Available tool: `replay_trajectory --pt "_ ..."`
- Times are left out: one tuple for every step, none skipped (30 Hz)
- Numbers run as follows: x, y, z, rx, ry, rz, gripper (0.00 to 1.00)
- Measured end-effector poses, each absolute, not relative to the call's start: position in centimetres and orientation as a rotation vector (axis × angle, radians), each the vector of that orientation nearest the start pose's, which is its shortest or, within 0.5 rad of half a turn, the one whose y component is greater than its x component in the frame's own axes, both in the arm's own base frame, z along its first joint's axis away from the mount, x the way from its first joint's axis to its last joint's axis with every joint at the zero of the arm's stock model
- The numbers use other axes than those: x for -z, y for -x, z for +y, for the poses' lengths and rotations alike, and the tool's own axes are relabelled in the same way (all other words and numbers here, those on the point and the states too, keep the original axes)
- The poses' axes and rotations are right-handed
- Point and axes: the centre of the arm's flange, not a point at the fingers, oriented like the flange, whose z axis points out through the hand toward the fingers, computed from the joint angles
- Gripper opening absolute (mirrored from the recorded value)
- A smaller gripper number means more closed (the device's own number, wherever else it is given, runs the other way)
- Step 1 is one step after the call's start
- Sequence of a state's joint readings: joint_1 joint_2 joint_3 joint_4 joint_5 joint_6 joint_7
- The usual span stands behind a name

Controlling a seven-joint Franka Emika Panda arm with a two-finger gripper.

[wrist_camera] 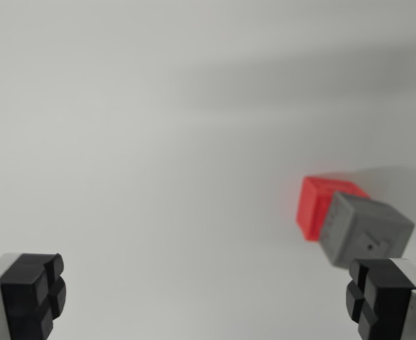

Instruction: Destack cube

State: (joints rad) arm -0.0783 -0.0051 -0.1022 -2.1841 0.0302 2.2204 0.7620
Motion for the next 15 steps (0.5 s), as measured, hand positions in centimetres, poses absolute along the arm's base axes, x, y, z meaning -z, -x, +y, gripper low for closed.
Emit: replay_trajectory --pt "-39.2 -52.5 -9.8 0.049 2.753 1.439 1.00" --pt "-39.0 -52.3 -10.0 0.048 2.752 1.443 1.00" --pt "-38.8 -52.1 -10.3 0.046 2.751 1.447 1.00" --pt "-38.6 -51.9 -10.5 0.045 2.750 1.451 1.00" --pt "-38.4 -51.7 -10.8 0.044 2.748 1.454 1.00" --pt "-38.2 -51.5 -11.0 0.042 2.747 1.458 1.00" --pt "-38.1 -51.4 -11.2 0.041 2.747 1.461 1.00" --pt "-37.9 -51.2 -11.5 0.039 2.745 1.465 1.00" --pt "-37.7 -50.9 -11.7 0.038 2.743 1.470 1.00" --pt "-37.5 -50.7 -12.0 0.036 2.742 1.474 1.00" --pt "-37.3 -50.5 -12.3 0.035 2.741 1.479 1.00" --pt "-37.1 -50.3 -12.6 0.034 2.739 1.483 1.00" --pt "-36.9 -50.0 -12.8 0.033 2.738 1.487 1.00" --pt "-36.6 -49.8 -13.1 0.030 2.737 1.492 1.00" --pt "-36.5 -49.7 -13.3 0.029 2.736 1.494 1.00"
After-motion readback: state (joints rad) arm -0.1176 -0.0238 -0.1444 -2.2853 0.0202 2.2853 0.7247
